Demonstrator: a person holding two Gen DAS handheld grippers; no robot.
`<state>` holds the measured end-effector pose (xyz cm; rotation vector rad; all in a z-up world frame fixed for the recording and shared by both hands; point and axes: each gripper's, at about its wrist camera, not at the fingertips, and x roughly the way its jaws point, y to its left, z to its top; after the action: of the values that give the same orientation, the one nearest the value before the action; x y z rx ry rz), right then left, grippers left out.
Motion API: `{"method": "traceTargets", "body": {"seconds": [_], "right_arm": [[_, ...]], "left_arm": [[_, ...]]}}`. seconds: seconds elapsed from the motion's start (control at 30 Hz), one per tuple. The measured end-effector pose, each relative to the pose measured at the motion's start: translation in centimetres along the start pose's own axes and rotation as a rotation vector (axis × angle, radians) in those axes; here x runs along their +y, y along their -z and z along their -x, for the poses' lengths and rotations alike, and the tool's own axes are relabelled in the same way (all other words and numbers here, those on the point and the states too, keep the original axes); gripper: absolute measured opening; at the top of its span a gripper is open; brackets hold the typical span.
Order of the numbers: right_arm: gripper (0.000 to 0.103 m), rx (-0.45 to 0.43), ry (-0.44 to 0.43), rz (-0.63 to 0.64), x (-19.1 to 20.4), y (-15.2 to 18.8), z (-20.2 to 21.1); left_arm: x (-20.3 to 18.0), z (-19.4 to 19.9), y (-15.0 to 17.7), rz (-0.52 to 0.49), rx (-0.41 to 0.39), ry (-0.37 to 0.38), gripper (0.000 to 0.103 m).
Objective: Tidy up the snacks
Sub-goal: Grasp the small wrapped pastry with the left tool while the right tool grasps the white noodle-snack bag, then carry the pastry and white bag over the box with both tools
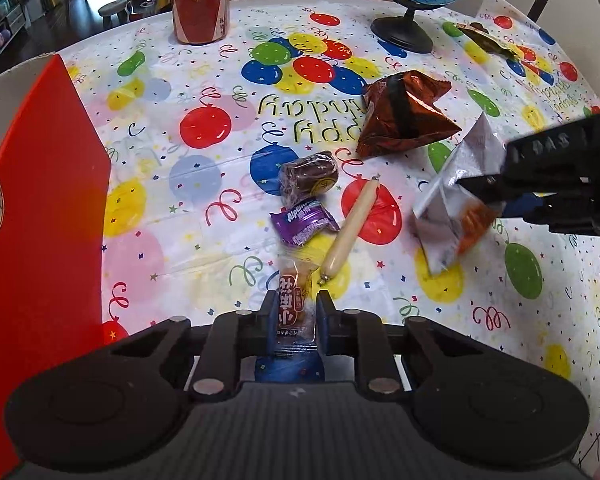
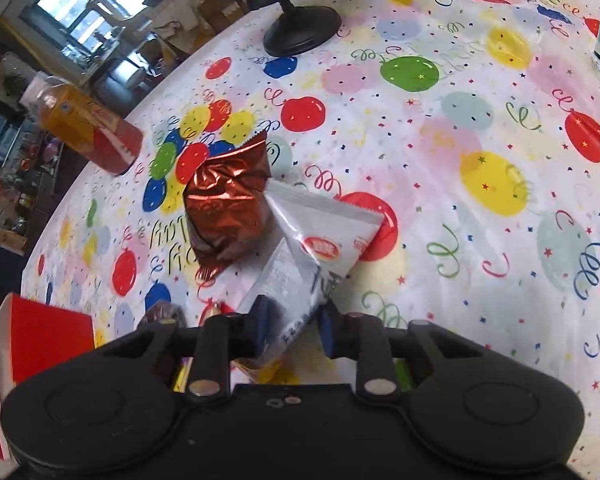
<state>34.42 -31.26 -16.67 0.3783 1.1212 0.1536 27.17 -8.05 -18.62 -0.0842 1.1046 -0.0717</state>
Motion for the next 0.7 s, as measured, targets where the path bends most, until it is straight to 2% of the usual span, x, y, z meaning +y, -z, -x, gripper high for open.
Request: {"method": "traceTargets", "body": {"seconds": [0.17,0.37,0.7], "right_arm": [[0.015,-0.020,-0.011,0.099,0.5,1.7,2.2],[0.015,-0.010,-0.018,0.191,1.7,3.6,4.9],[0.015,-0.049,-0.040,0.304,5.8,5.4,9.3]], "left_arm": [[0.1,0.5,0.5,0.012,0.008,0.015,0.018],[0.0,2.5,1.4,0.026,0.007,0.047,0.018],[0.5,7.8,2.7,0.031,-0.057,0.071,0.018]]}}
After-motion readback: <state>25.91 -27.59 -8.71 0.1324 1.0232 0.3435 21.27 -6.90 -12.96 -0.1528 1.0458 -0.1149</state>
